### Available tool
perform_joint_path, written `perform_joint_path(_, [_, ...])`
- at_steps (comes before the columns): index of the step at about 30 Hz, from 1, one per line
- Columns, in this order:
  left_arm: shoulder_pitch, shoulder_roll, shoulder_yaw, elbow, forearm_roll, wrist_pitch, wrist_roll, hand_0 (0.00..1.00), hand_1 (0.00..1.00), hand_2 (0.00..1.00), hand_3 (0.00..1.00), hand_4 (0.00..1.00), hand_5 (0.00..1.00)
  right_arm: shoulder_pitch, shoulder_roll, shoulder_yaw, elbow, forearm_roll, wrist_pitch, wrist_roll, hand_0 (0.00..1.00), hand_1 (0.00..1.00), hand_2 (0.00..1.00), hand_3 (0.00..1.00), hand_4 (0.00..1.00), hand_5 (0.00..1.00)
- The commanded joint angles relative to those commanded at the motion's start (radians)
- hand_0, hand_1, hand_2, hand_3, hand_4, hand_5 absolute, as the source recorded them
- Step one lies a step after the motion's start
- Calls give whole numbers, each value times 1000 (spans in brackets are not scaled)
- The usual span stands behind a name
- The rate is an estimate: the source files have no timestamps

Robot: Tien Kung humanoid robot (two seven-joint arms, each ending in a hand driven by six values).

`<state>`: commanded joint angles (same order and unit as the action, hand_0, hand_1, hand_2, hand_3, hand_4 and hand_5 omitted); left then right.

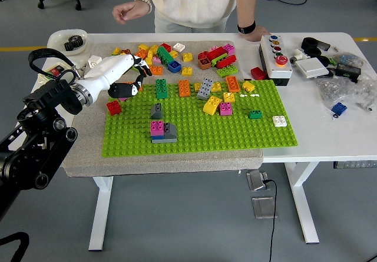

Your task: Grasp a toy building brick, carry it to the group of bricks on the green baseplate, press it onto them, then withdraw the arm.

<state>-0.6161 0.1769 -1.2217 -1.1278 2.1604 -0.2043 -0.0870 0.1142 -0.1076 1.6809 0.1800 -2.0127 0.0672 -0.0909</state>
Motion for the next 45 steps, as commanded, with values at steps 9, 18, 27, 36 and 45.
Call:
perform_joint_path(9, [-12,-22,12,42,12,-6,0,824,804,757,799,784,79,1,0,1,0,0,0,0,740,639,692,561,812,498])
perform_joint_path(18, [-11,-15,-50,21,45,-9,9,830,807,758,799,765,53,-1,0,5,0,2,0,-1,739,642,692,561,812,498])
perform_joint_path(27, [-6,-13,-51,-1,52,-18,16,833,806,756,795,770,62,4,1,1,0,8,-1,1,740,643,692,561,812,498])
perform_joint_path(36, [-7,-10,-56,-16,52,-22,21,843,819,762,780,810,107,-1,2,4,0,7,-1,-1,741,641,692,561,813,497])
perform_joint_path(45, [-10,-15,-58,-13,65,-28,21,831,809,755,741,789,108,2,1,2,0,10,-2,-1,740,641,692,561,813,497])
